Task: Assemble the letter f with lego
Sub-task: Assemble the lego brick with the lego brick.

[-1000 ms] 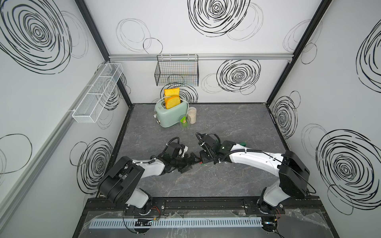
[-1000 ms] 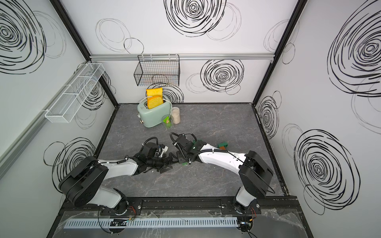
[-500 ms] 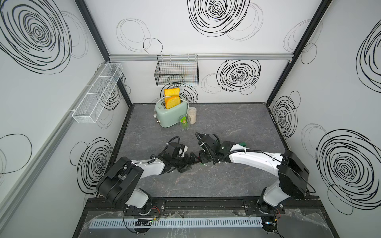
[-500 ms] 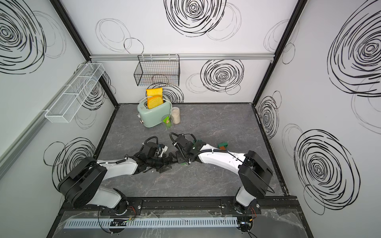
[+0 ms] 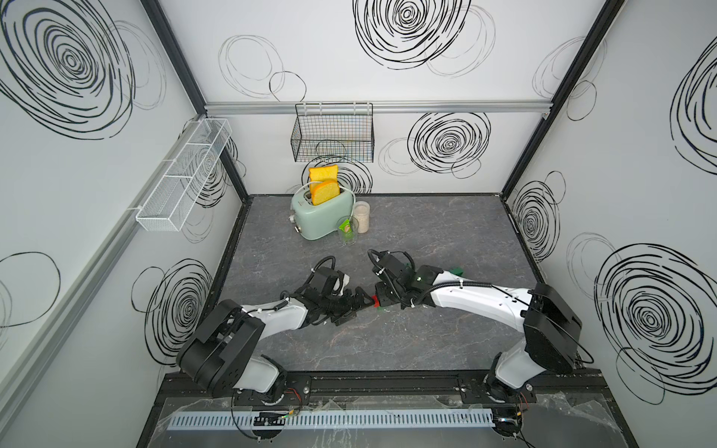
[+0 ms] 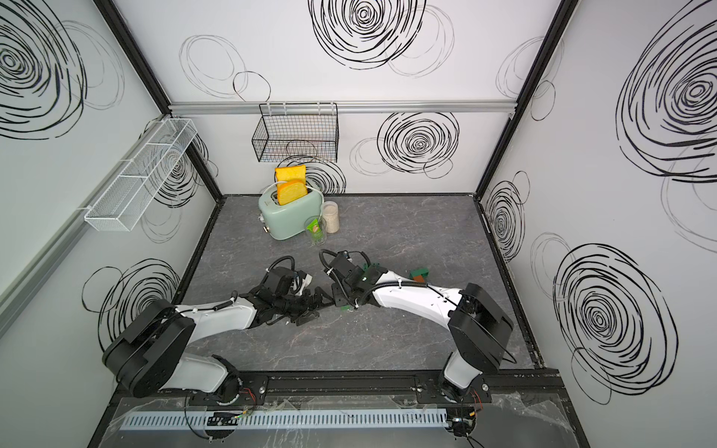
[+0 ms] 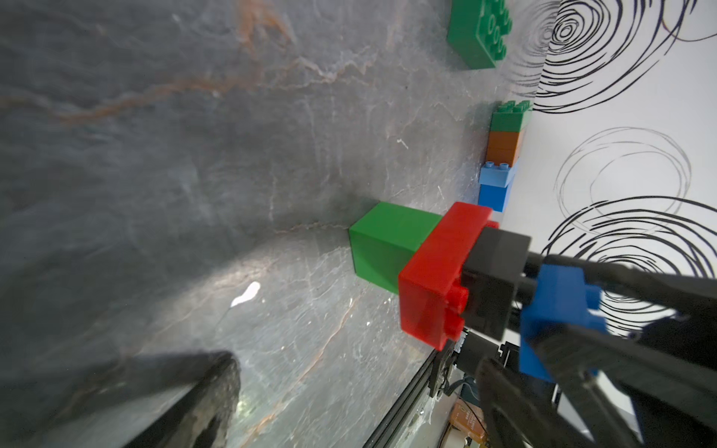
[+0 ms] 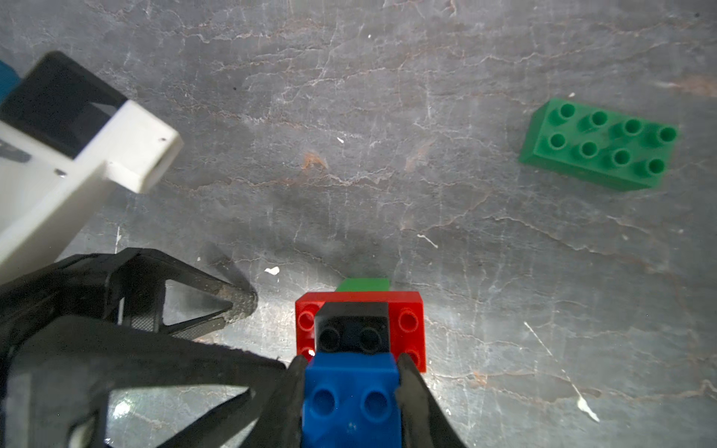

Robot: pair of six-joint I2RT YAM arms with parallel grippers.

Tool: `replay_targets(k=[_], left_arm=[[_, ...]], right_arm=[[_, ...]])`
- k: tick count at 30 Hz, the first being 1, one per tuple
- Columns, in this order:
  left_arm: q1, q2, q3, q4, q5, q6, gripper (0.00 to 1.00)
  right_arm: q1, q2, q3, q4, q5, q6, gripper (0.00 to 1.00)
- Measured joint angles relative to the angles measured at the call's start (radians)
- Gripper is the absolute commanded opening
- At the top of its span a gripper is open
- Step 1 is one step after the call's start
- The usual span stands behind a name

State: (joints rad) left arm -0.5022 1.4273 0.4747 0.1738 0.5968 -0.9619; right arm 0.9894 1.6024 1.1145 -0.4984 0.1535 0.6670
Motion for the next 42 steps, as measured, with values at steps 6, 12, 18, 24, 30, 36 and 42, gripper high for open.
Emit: replay_targets(k=[6,12,18,24,30,36,42], left_arm=[[0.021,-0.034,0.010,-0.080,-0.024,0.039,0.98],[0.048,-0.060,0.008,-0.128,-0.034,0.059,0.98],[0.070,-0.078,-0.003,-0.139,-0.036,0.064,0.98],[0.075,-0.089,-0.011,-0.143,-0.036,0.064,0.98],[0.084,-0.095,-0.019,-0.142,-0.033,0.064,0.98],[0.084,-0.097,-0.019,-0.144,-0.034,0.064,0.97],[0.087,-0.108,-0.023,-0.156,-0.036,0.064,0.98]], right_arm=[[0.008,0.000,0.000,-0.001,0.027,0.000,0.38],[0.018,0.000,0.000,0.006,0.038,0.000,0.38],[0.022,0.000,0.012,0.011,0.039,0.001,0.38],[0.022,0.001,0.013,0.013,0.039,0.001,0.38],[0.024,0.002,0.013,0.014,0.041,0.001,0.39],[0.027,0.014,0.013,0.024,0.041,0.003,0.39],[0.028,0.018,0.009,0.040,0.041,0.003,0.39]])
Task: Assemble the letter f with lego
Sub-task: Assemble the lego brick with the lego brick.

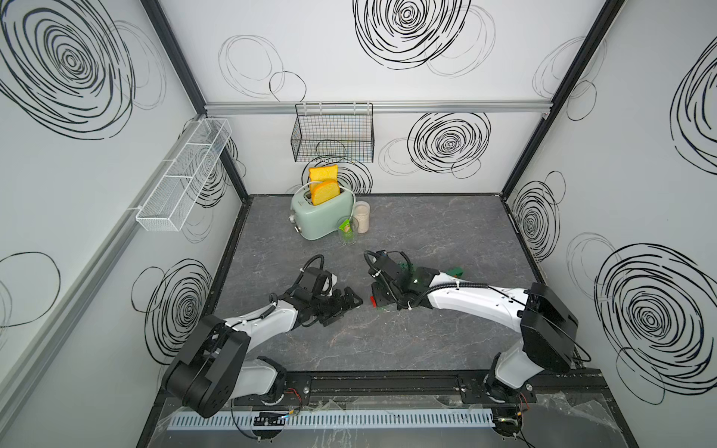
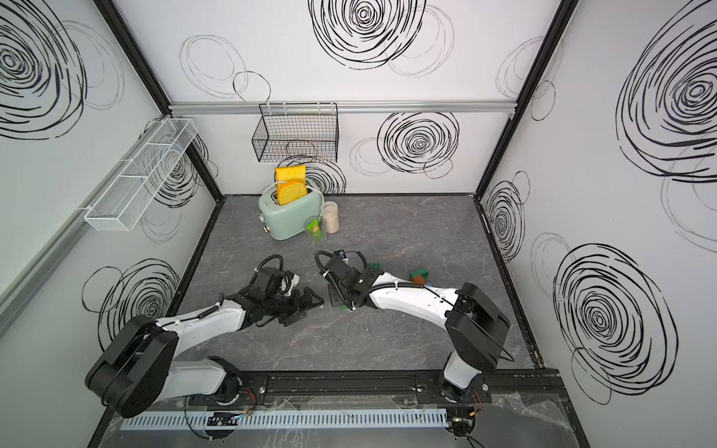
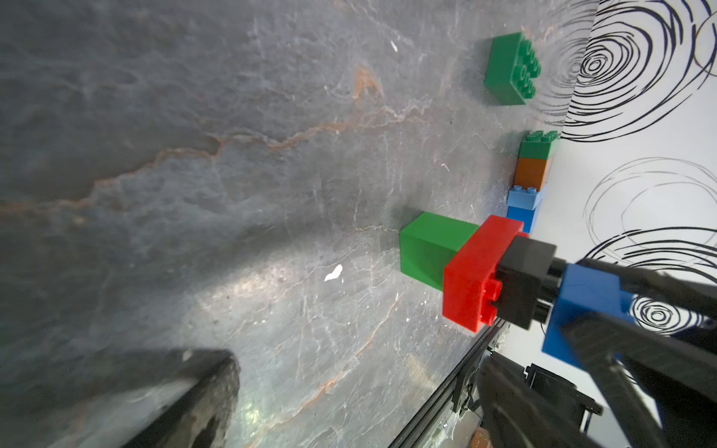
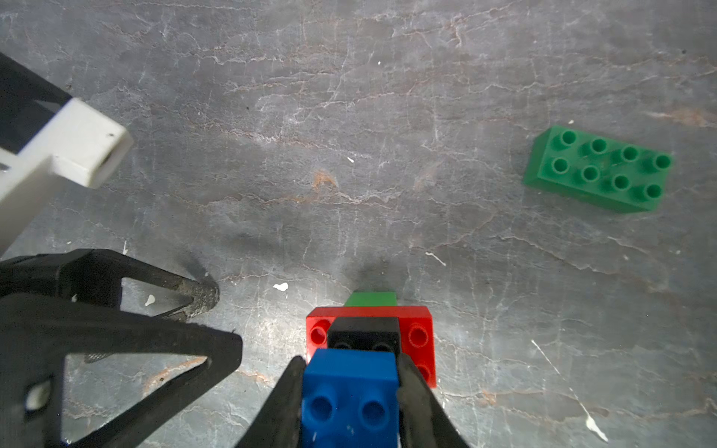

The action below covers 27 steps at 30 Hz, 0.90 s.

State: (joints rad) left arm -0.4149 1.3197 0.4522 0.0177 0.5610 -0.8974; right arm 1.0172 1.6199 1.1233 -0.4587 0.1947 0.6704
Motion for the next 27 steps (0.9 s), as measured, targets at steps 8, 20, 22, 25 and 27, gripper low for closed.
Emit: replay_targets(k=[8,20,22,25,27], left_arm=[[0.006,-0.002,-0.001,-0.004,0.002,0.000,0.98],[0.014,-0.002,-0.002,-0.003,0.005,0.000,0.98],[0.014,-0.002,-0.002,-0.003,0.005,0.000,0.98],[0.014,-0.002,-0.002,-0.003,0.004,0.000,0.98],[0.014,-0.002,-0.002,-0.003,0.004,0.000,0.98]], right_arm=[[0.003,0.003,-0.003,0.016,0.006,0.000,0.36],[0.008,-0.005,-0.026,0.056,0.022,-0.008,0.34],[0.008,-0.010,-0.030,0.055,0.022,-0.009,0.34],[0.008,-0.019,-0.038,0.053,0.021,-0.009,0.34],[0.008,-0.027,-0.045,0.051,0.019,-0.010,0.34]])
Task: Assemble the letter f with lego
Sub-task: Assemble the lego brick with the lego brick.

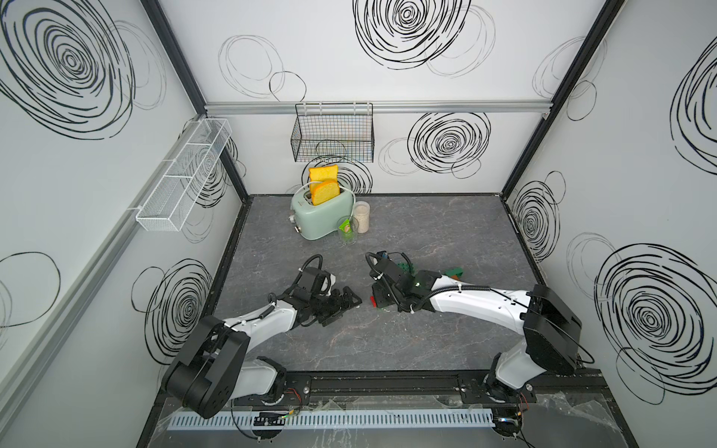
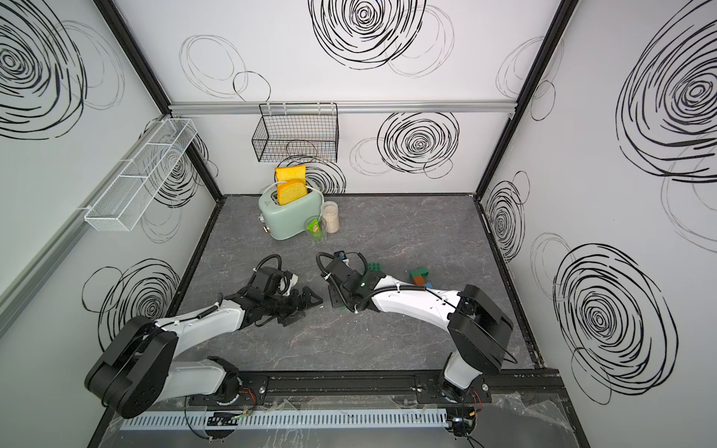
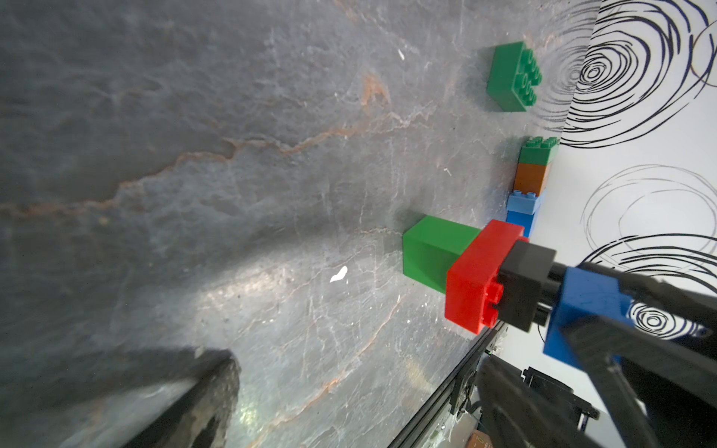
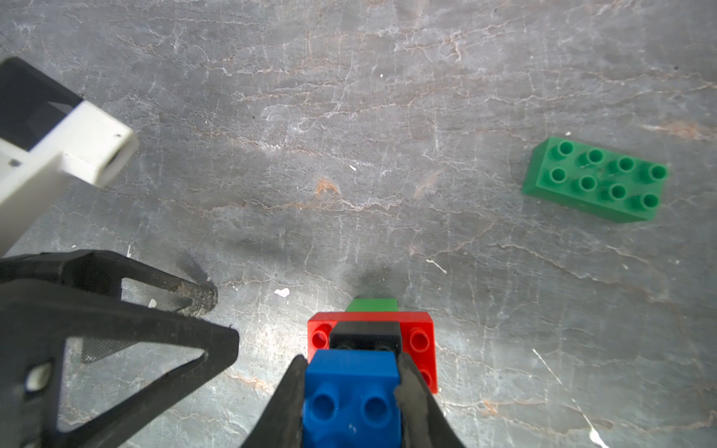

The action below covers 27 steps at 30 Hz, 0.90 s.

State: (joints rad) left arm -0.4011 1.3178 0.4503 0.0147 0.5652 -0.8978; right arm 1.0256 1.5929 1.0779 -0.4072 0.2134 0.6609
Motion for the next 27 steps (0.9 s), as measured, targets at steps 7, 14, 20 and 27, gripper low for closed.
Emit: replay_targets(k=[7,14,20,27], left_arm=[[-0.005,0.000,0.000,0.001,-0.004,-0.004,0.98],[-0.010,-0.003,0.000,0.000,-0.010,-0.008,0.98],[-0.011,-0.011,-0.003,-0.001,-0.018,-0.009,0.98],[-0.013,-0.012,-0.003,-0.002,-0.024,-0.012,0.98]], right_arm=[[0.000,-0.022,-0.028,-0.006,-0.010,-0.013,0.33],[-0.002,-0.023,-0.031,0.003,-0.019,-0.030,0.33],[-0.009,-0.023,-0.031,0.003,-0.024,-0.044,0.33],[-0.017,-0.023,-0.024,-0.011,-0.031,-0.053,0.33]])
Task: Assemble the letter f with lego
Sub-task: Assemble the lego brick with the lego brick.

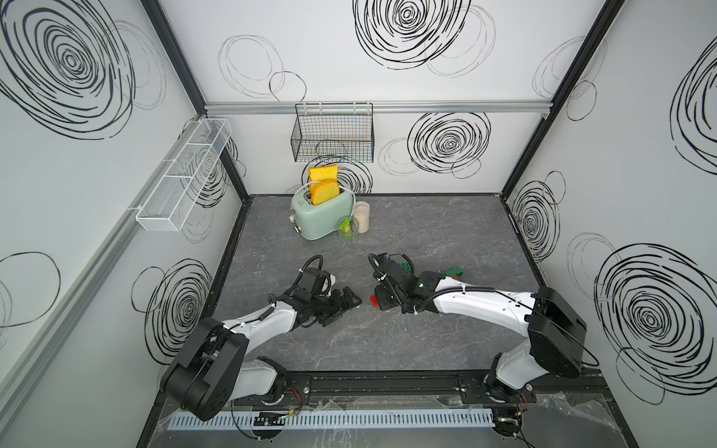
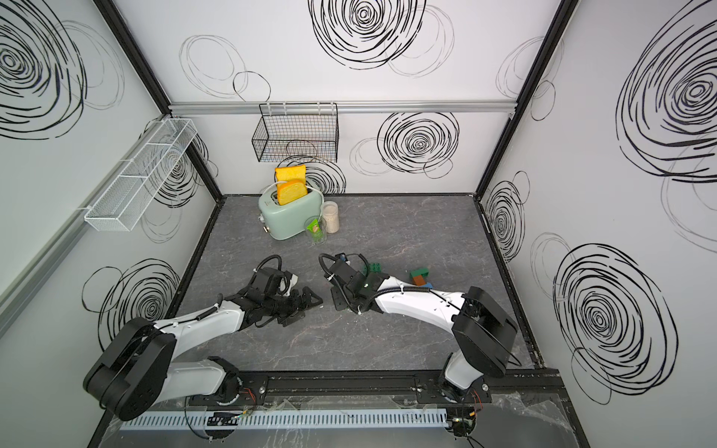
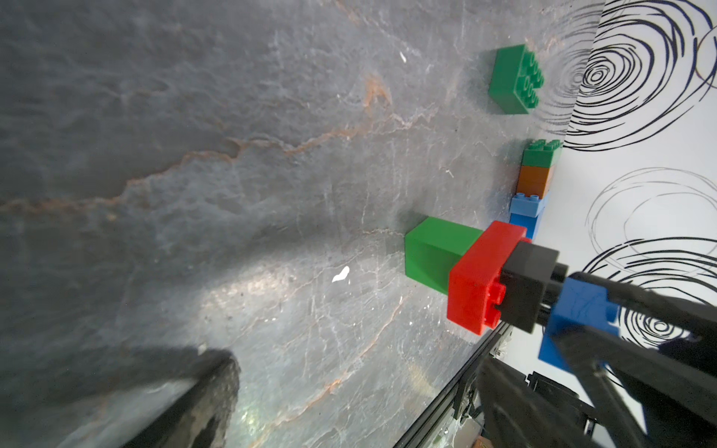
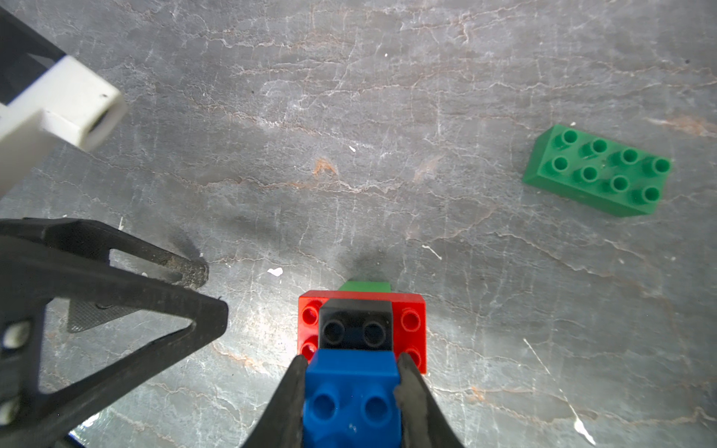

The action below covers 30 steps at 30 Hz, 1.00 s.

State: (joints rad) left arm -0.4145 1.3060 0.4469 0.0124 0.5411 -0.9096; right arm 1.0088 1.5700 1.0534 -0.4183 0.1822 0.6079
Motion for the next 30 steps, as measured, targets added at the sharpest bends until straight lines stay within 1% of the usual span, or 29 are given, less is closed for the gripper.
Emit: replay_targets(k=[15,21,30], left_arm=[[0.000,0.000,0.000,0.003,0.001,0.000,1.00],[0.000,0.001,0.000,0.003,0.001,0.000,0.98],[0.002,0.000,0.000,0.002,0.002,0.000,0.98]], right_arm=[[-0.013,0.001,0.032,-0.001,-0.024,-0.018,0.33],[-0.014,0.012,0.033,-0.001,-0.032,-0.022,0.32],[-0.018,0.021,0.033,0.000,-0.039,-0.029,0.32]])
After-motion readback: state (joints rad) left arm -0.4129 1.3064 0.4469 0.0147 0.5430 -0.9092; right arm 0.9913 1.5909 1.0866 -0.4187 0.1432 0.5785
